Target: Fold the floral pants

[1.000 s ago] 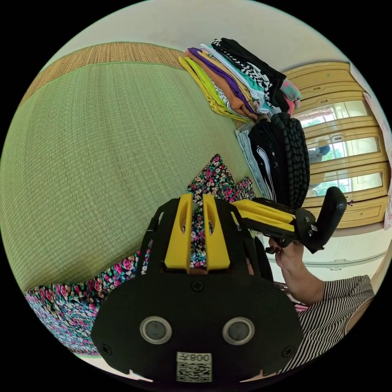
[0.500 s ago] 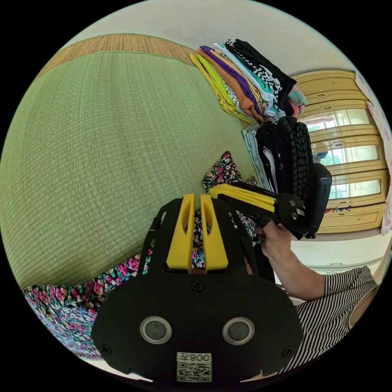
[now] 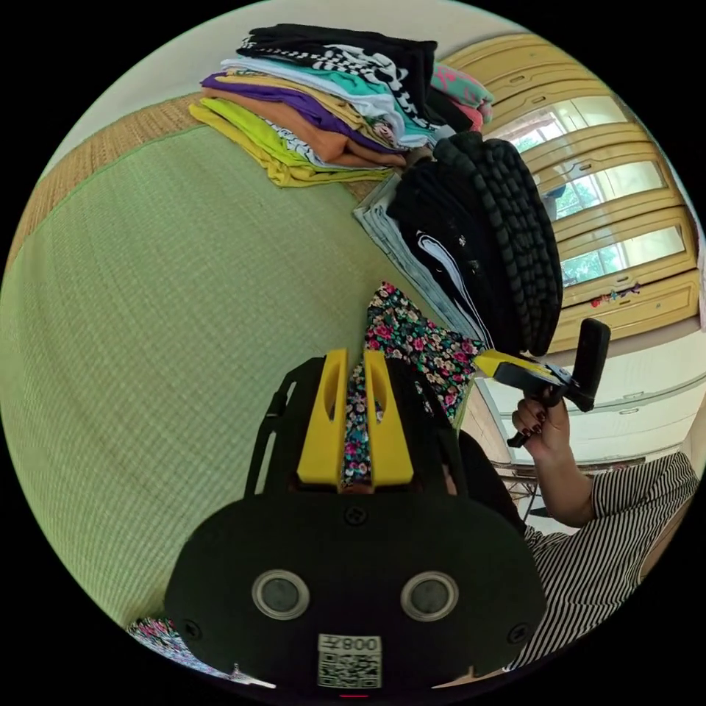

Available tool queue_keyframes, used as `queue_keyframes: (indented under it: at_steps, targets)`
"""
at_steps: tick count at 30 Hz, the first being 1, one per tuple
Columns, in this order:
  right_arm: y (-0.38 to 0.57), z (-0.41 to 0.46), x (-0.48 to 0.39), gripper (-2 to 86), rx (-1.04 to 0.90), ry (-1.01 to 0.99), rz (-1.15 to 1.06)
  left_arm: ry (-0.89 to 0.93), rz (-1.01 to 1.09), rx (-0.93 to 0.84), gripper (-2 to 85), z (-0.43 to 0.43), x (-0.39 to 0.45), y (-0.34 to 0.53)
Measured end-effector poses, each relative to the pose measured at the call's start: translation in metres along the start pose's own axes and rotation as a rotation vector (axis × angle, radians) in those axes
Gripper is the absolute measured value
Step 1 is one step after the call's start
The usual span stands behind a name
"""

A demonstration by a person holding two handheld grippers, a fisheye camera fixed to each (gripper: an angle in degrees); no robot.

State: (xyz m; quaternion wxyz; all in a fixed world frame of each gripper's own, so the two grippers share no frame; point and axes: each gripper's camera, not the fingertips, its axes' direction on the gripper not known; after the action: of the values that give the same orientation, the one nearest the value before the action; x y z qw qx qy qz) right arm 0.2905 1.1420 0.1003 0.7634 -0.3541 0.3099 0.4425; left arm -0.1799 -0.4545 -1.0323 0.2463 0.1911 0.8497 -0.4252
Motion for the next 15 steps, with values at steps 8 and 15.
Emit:
queue_keyframes:
  at_steps: [8, 15]
  targets:
    - [0.026, 0.004, 0.033, 0.2, -0.025, 0.015, 0.051, -0.080, 0.129, -0.107, 3.7, 0.063, 0.043, -0.063]
    - [0.042, 0.006, 0.055, 0.2, -0.038, 0.015, 0.073, -0.149, 0.167, -0.193, 1.2, 0.113, 0.060, -0.092]
